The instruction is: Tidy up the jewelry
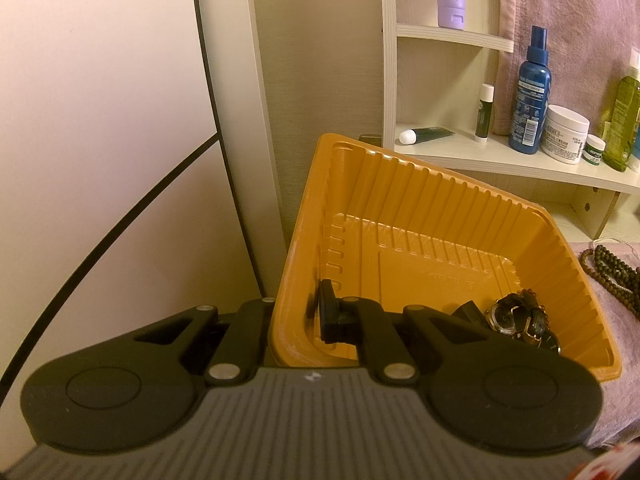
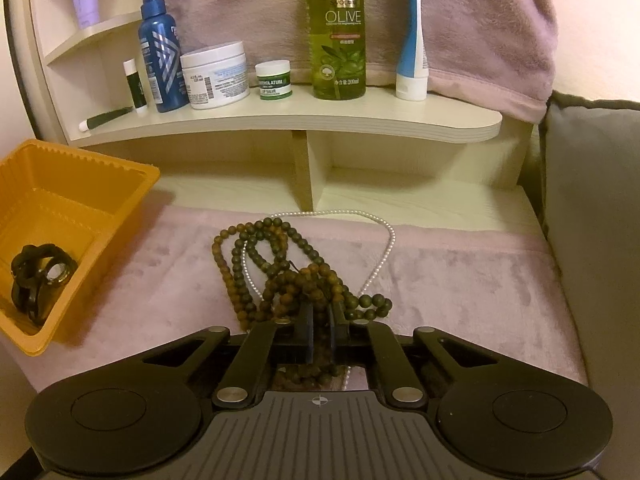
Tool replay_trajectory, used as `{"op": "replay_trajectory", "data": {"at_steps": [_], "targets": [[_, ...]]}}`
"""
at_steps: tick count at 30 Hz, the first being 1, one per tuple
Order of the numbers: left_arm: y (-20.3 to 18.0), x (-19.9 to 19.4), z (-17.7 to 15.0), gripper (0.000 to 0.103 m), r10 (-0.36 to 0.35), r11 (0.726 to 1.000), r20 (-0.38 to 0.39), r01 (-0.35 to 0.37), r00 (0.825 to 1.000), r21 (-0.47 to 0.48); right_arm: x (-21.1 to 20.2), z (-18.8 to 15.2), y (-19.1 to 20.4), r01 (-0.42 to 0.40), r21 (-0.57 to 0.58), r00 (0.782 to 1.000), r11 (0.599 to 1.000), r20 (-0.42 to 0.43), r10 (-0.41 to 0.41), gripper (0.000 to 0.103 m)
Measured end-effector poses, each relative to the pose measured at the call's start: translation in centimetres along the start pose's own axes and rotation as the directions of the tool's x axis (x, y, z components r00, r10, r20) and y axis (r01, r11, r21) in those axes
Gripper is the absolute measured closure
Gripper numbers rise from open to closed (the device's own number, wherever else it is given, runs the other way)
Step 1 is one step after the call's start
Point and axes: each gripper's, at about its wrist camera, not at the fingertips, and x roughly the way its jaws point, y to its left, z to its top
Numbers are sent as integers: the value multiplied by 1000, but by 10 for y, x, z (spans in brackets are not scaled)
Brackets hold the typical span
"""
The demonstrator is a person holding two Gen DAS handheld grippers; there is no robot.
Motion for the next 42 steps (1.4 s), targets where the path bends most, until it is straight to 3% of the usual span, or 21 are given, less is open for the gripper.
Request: {"op": "replay_trajectory", "data": {"at_steps": [15, 20, 25, 32, 35, 42], "targets": [[-2, -2, -1, 96, -7, 1000, 8, 7, 1000, 2, -54, 32, -11, -104, 181, 990, 978, 116, 84, 96], [-1, -4, -1, 96, -10, 1000, 11, 10, 1000, 0, -65, 46, 11, -199, 180, 974, 963, 150, 173, 96], [0, -4, -2, 96, -15, 1000, 11, 15, 1000, -2, -58, 60, 53, -350, 166, 933, 922, 154, 326, 96], [0, -5, -2, 96, -23, 1000, 15, 23, 1000, -9, -32, 72, 133, -524, 105, 851, 845, 117, 513, 96], [1, -5, -3, 96, -28, 1000, 16, 28, 999, -12, -17, 71, 167, -568, 77, 822, 819, 84, 563, 96], [3, -5, -4, 96, -33, 999, 18, 34, 999, -18, 14, 62, 210, -614, 53, 789, 787, 17, 614, 96]]}}
